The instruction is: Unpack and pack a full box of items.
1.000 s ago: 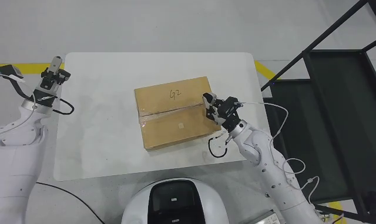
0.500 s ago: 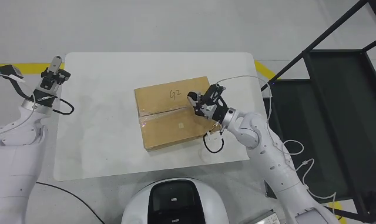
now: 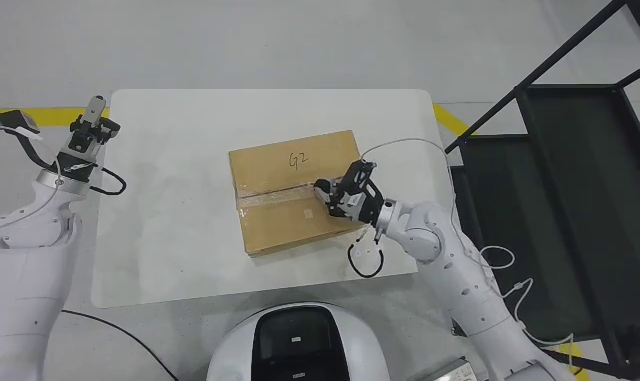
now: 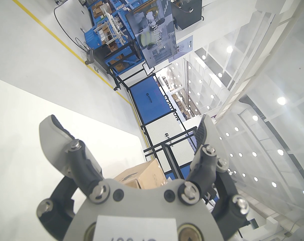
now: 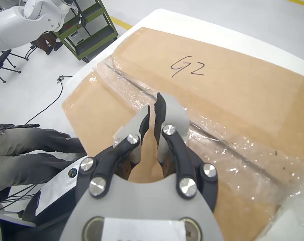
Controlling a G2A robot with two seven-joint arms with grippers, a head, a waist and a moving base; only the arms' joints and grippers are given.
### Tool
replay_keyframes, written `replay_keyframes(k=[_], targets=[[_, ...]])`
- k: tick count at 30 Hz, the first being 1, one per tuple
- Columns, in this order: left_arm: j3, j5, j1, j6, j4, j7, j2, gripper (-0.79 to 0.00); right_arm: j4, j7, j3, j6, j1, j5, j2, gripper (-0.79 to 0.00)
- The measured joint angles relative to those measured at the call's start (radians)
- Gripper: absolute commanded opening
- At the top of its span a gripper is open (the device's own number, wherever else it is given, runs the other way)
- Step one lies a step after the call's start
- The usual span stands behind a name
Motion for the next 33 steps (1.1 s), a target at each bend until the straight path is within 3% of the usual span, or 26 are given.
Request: replay_keyframes(k=[3, 5, 9, 15, 16, 17, 18, 33], targets=[[0.000, 0.000, 0.000, 0.000, 0.000, 0.000, 0.000, 0.000, -0.008, -0.017, -0.003, -0.027, 0.009, 0.040, 0.000, -0.785], [0.000, 0.000, 0.000, 0.000, 0.000, 0.000, 0.000, 0.000, 0.003, -0.048, -0.015, -0.101, 0.026, 0.114, -0.002, -0.785], [0.000, 0.000, 0.000, 0.000, 0.000, 0.000, 0.000, 0.000, 0.044, 0.008, -0.057, -0.189, 0.096, 0.221, -0.006, -0.785], [0.000, 0.000, 0.000, 0.000, 0.000, 0.000, 0.000, 0.000, 0.156, 0.252, -0.192, -0.234, 0.244, 0.485, -0.019, -0.785], [0.000, 0.000, 0.000, 0.000, 0.000, 0.000, 0.000, 0.000, 0.179, 0.309, -0.222, -0.239, 0.276, 0.554, -0.021, -0.751], [0.000, 0.000, 0.000, 0.000, 0.000, 0.000, 0.000, 0.000, 0.196, 0.348, -0.239, -0.238, 0.300, 0.601, -0.023, -0.471], [0.000, 0.000, 0.000, 0.000, 0.000, 0.000, 0.000, 0.000, 0.212, 0.380, -0.247, -0.228, 0.324, 0.638, -0.023, 0.000], [0.000, 0.000, 0.000, 0.000, 0.000, 0.000, 0.000, 0.000, 0.234, 0.413, -0.265, -0.212, 0.359, 0.668, -0.026, 0.000]])
